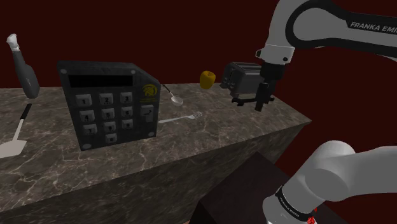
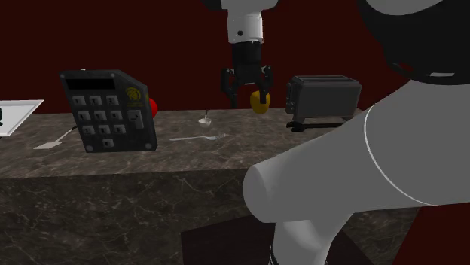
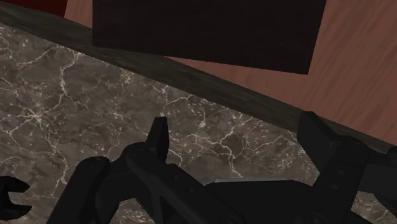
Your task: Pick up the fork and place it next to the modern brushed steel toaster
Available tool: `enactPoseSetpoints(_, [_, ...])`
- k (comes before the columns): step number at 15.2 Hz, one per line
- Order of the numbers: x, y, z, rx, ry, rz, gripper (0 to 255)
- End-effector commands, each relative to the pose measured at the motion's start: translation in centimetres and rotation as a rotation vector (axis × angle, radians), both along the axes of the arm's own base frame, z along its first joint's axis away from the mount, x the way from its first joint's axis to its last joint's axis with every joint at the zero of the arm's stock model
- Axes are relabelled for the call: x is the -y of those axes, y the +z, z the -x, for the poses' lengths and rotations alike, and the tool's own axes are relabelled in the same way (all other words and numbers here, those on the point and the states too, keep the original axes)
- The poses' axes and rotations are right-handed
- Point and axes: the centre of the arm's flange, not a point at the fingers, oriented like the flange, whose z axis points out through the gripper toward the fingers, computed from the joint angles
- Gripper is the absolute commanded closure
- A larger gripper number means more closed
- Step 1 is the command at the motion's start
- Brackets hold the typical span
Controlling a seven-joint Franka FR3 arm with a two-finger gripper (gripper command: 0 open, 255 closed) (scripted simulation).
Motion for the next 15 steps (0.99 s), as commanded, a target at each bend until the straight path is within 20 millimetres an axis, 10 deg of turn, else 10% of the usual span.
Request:
enactPoseSetpoints(1, [0.0,0.0,0.0,0.000,0.000,0.000,0])
enactPoseSetpoints(15, [-1.0,-9.8,-14.2,0.057,0.491,-0.026,0])
